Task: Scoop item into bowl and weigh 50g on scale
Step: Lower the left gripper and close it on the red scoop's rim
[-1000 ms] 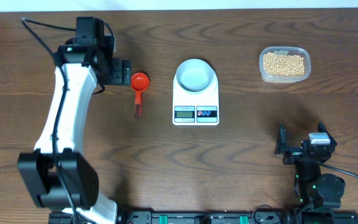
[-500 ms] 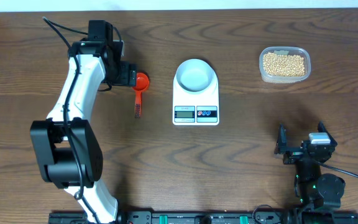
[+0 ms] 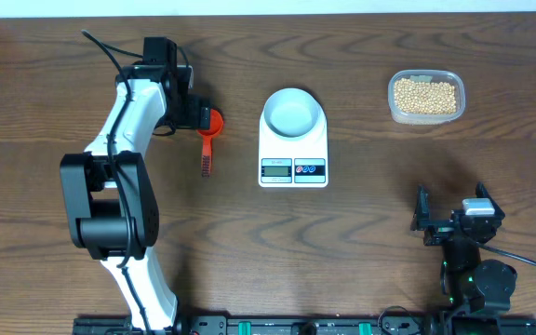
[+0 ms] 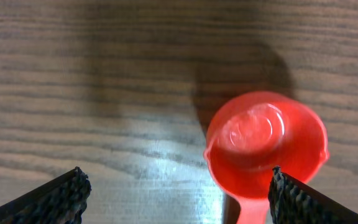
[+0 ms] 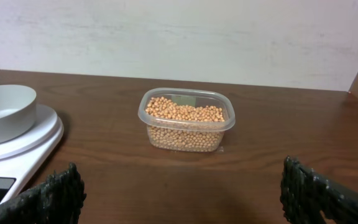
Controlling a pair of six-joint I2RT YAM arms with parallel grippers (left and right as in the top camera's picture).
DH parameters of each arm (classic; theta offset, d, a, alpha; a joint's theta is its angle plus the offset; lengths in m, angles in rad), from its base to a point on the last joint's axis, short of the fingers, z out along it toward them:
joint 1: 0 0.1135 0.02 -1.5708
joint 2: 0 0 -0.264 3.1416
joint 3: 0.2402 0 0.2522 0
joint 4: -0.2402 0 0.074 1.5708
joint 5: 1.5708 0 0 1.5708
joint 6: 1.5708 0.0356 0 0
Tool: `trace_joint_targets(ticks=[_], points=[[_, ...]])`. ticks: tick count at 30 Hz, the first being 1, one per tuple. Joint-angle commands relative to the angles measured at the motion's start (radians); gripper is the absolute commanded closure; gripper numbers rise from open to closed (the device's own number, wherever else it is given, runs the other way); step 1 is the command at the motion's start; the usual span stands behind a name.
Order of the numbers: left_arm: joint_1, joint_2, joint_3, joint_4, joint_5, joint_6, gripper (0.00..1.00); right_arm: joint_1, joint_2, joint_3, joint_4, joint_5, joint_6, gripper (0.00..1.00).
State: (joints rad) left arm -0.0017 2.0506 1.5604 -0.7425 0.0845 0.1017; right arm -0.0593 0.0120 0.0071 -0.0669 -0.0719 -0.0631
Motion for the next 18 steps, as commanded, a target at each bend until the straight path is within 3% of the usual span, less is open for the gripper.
trace_joint_targets(ticks=[1, 18], points=[[0.000, 0.022, 0.024, 0.019, 0.013, -0.009, 0.06, 0.008, -0.007, -0.002, -0.005, -0.001, -0.013, 0.01], [0.000, 0.100, 0.023, 0.030, 0.013, -0.009, 0.06, 0.008, -0.007, -0.002, -0.005, -0.001, -0.013, 0.01]])
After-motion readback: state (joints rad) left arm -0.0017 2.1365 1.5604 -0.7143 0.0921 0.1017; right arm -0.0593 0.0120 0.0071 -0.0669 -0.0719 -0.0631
